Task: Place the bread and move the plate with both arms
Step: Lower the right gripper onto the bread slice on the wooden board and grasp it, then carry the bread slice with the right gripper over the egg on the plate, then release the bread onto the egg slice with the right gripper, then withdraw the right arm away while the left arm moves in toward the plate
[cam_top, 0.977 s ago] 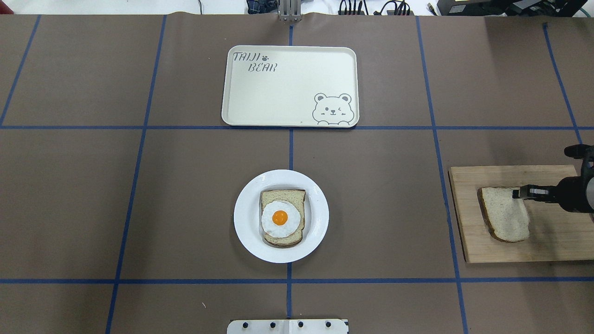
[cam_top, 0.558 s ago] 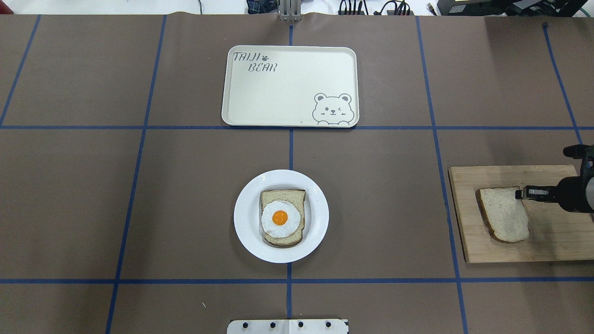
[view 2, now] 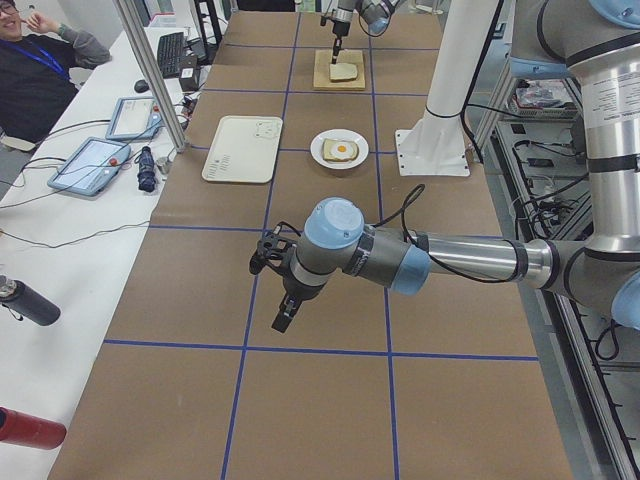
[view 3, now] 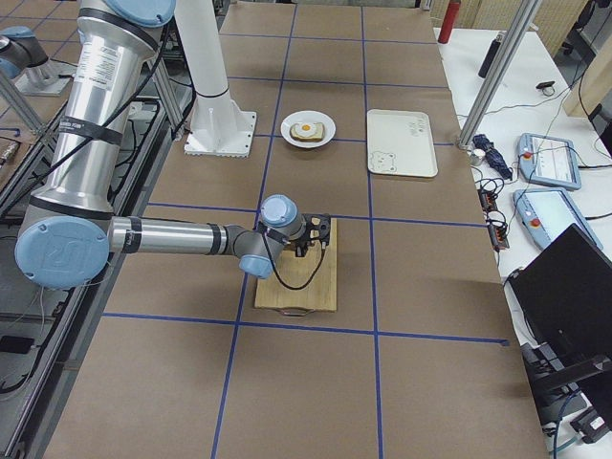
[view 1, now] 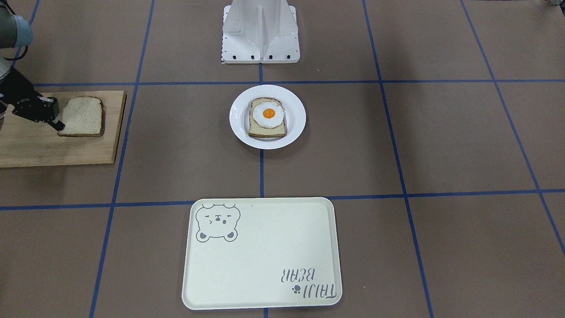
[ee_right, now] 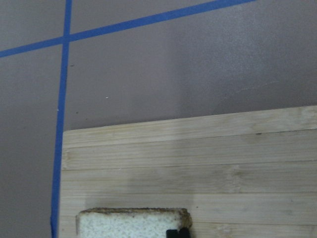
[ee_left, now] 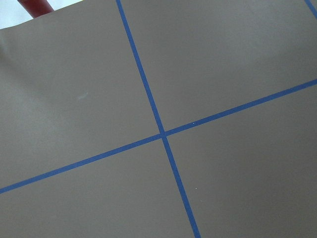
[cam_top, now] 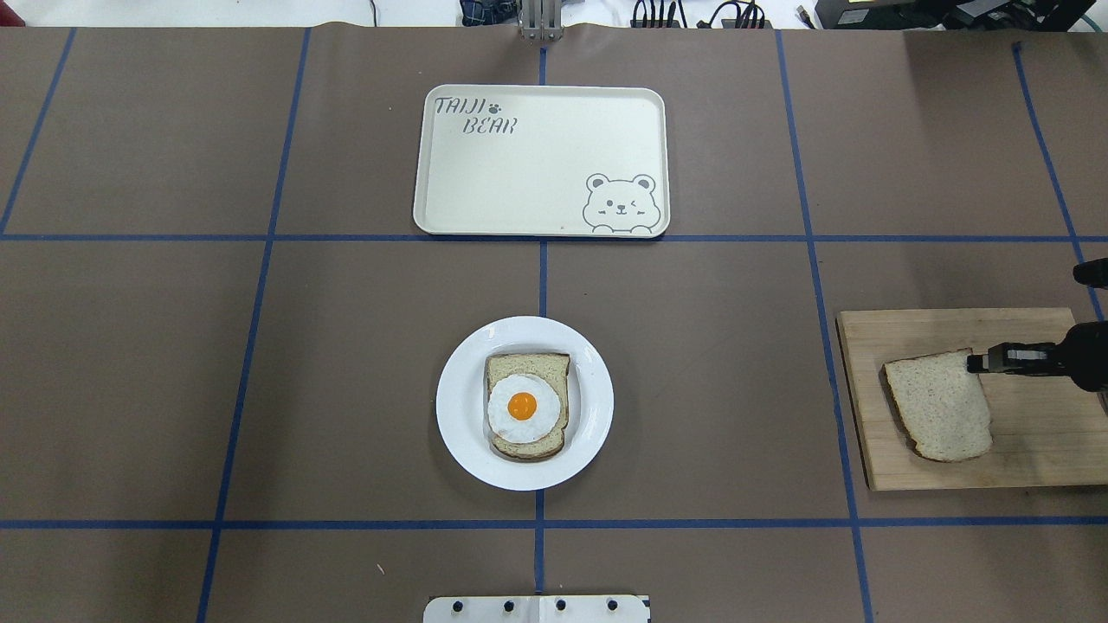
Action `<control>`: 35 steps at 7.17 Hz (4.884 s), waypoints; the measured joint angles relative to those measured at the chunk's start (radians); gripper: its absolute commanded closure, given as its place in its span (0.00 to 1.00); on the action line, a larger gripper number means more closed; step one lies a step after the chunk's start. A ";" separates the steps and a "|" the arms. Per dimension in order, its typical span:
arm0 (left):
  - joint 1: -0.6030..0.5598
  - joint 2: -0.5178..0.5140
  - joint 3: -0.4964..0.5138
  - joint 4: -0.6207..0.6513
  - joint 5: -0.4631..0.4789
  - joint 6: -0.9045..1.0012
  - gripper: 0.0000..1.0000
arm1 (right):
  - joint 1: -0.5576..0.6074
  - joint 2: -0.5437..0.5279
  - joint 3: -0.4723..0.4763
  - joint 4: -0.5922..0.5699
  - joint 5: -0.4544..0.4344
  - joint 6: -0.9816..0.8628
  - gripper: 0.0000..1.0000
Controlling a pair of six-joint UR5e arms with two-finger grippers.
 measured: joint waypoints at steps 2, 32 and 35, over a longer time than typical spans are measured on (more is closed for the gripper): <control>0.000 0.000 0.000 0.001 -0.002 0.000 0.01 | 0.151 0.042 -0.001 0.027 0.236 0.000 1.00; 0.071 -0.056 0.008 -0.111 -0.229 -0.184 0.01 | -0.055 0.638 0.099 -0.912 -0.228 -0.118 0.00; 0.260 -0.115 0.009 -0.397 -0.265 -0.692 0.01 | 0.255 0.446 0.089 -1.060 -0.030 -0.738 0.00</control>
